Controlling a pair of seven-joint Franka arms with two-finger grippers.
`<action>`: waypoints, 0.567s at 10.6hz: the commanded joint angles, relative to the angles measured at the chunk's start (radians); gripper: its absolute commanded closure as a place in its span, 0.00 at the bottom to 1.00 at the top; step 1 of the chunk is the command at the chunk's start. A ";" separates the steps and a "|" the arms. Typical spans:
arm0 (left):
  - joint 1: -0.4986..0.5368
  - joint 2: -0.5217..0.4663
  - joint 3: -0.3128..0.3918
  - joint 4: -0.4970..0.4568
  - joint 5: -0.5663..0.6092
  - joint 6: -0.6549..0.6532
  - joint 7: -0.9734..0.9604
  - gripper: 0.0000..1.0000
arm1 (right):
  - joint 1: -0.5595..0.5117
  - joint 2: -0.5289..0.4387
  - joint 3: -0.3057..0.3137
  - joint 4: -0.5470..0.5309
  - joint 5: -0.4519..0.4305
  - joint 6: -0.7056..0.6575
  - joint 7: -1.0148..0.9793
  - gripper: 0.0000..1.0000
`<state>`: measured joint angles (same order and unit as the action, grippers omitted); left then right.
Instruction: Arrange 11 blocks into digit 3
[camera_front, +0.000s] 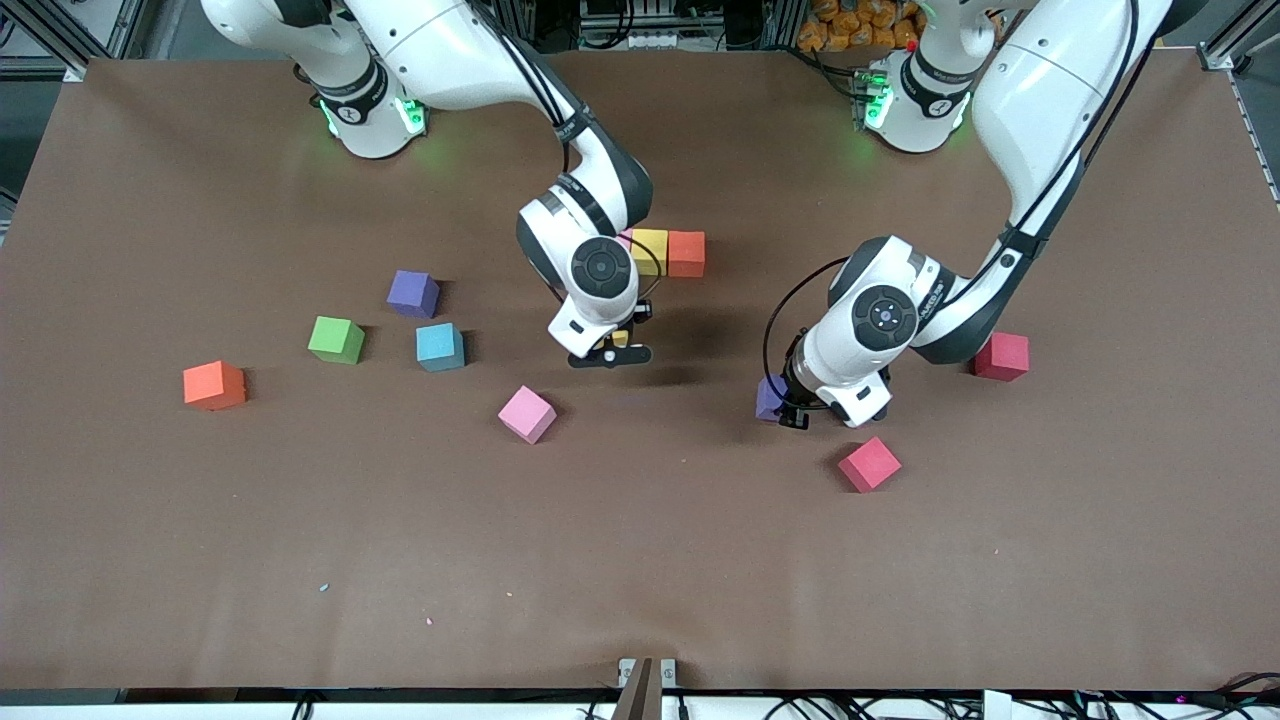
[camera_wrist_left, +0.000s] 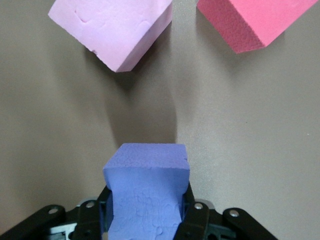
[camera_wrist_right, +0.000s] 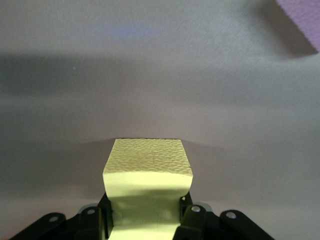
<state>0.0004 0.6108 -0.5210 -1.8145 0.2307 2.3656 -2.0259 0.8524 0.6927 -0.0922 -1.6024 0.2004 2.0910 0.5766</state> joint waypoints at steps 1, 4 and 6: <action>0.004 0.010 -0.007 0.021 -0.022 -0.023 0.012 1.00 | 0.007 -0.005 -0.001 -0.019 0.014 0.014 0.002 1.00; 0.004 0.010 -0.007 0.020 -0.022 -0.023 0.012 1.00 | 0.013 -0.010 -0.001 -0.036 0.014 0.011 0.003 1.00; 0.004 0.010 -0.007 0.020 -0.024 -0.023 0.012 1.00 | 0.016 -0.012 -0.001 -0.036 0.014 0.004 0.003 0.89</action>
<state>0.0007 0.6129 -0.5210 -1.8139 0.2307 2.3643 -2.0259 0.8582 0.6918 -0.0936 -1.6077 0.2003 2.0940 0.5770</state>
